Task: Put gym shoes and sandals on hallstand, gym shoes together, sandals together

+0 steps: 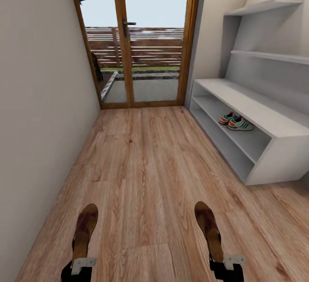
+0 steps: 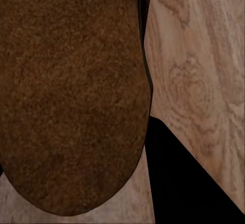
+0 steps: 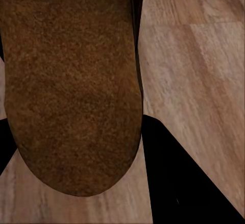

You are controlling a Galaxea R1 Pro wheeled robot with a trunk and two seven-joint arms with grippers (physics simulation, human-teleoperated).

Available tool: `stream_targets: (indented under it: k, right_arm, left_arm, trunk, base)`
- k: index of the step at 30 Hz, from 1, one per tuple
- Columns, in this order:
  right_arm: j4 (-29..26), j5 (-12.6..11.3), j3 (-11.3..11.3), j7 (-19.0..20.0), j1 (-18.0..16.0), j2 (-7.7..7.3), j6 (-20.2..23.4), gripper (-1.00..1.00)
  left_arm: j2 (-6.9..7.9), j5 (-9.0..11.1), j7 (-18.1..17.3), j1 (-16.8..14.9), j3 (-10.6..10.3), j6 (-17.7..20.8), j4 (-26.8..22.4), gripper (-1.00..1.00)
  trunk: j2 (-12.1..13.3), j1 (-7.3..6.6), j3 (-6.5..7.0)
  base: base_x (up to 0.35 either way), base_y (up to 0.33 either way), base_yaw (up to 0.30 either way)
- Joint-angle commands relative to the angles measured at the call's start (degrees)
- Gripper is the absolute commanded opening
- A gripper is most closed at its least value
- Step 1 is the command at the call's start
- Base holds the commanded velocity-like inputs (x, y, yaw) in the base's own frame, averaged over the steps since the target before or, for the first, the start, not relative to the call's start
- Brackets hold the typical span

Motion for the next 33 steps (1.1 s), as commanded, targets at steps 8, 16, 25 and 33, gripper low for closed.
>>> stream_targets:
  k: [8,16,25,33]
  right_arm:
    - [0.04,0.34,-0.36,-0.12,-0.04,0.01,-0.15,-1.0]
    - [0.05,0.34,-0.36,-0.06,-0.04,0.01,-0.15,-1.0]
    - [0.04,0.34,-0.36,-0.06,-0.04,0.01,-0.15,-1.0]
    - [0.05,0.34,-0.36,-0.06,-0.04,0.01,-0.15,-1.0]
  left_arm:
    - [-0.01,-0.44,0.25,-0.03,0.06,-0.13,0.03,-1.0]
    - [-0.01,-0.44,0.25,-0.03,0.06,-0.15,0.03,-1.0]
    - [-0.01,-0.44,0.25,-0.03,0.05,-0.15,0.03,-1.0]
    - [-0.01,-0.44,0.25,-0.03,0.11,-0.15,0.03,-1.0]
  trunk:
    - [-0.02,0.02,-0.04]
    - [-0.02,0.02,-0.04]
    - [-0.02,0.02,-0.04]
    - [-0.02,0.02,-0.04]
  base:
    - [0.339,0.018,0.0]
    - [0.339,0.0,0.0]
    - [0.339,0.001,-0.014]
    - [0.325,0.102,-0.155]
